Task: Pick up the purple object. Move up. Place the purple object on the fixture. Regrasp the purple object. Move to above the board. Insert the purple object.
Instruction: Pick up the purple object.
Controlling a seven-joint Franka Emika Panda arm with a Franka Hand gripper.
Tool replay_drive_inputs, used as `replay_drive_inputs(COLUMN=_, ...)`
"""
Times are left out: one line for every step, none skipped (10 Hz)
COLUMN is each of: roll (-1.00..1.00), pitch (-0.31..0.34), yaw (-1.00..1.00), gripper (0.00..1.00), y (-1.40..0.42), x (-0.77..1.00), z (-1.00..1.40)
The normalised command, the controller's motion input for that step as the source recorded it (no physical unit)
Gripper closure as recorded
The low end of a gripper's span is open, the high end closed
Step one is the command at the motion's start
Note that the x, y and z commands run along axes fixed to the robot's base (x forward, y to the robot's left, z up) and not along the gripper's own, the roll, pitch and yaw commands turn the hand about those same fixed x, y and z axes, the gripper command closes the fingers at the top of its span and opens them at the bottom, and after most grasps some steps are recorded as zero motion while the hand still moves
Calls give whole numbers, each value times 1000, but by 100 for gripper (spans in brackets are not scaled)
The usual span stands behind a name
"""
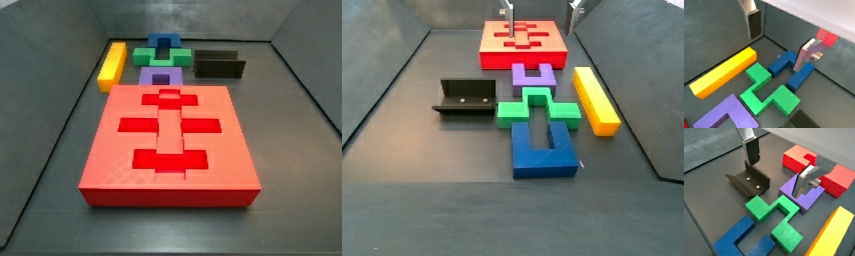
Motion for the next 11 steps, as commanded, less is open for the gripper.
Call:
replay_drive_inputs(roll=-101, pitch=0, yaw=0, gripper=0, y=-37, x=0, z=-40)
replay_drive_inputs(roll=-89, pitch=-23, yaw=0, gripper=0, y=3, x=-34, z=-14)
replay_drive_inputs(roll=-7, pitch=0, yaw=0, gripper=0, y=-754, x=69, z=-26)
replay_drive_inputs(roll=0, pitch=0, yaw=0, gripper=0, y=-1000, x=317, z=-97)
replay_drive_inputs(roll=0, pitch=0, yaw=0, gripper=0, y=-1000, x=346, z=-111)
replay_drive_inputs(roll=0, pitch=0, yaw=0, gripper=0, y=-1000, x=289, z=-171)
replay_drive_inputs(roll=0, pitch=-61, yaw=-69, gripper=0, y=-1000, x=191, z=-414)
replay_drive_inputs(roll=20, pitch=-21, yaw=-23, gripper=0, y=-1000, x=440, z=-494)
replay_drive_inputs(roll=7, pitch=0, yaw=0, gripper=0, y=-954, x=560, z=-506)
replay_drive_inputs(roll=4, pitch=0, yaw=0, gripper=0, y=-923, x=586, z=-546)
replay_drive_inputs(roll=0, pitch=0, yaw=0, gripper=0, y=-849, x=634, z=-591)
